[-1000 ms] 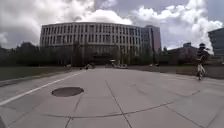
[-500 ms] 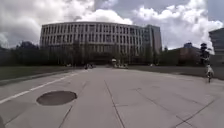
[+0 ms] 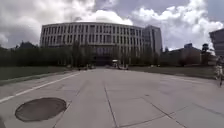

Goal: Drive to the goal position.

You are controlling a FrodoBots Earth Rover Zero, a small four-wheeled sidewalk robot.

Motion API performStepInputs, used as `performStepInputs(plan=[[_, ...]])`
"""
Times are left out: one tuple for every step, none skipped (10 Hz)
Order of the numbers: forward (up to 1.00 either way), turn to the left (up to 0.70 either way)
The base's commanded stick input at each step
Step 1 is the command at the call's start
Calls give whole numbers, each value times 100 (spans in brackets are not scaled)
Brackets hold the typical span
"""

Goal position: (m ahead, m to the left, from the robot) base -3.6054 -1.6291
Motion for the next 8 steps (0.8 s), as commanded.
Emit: performStepInputs(plan=[[100, 0], [100, 0], [100, 0], [100, 0], [100, 0], [100, 0], [100, 0], [100, 0]])
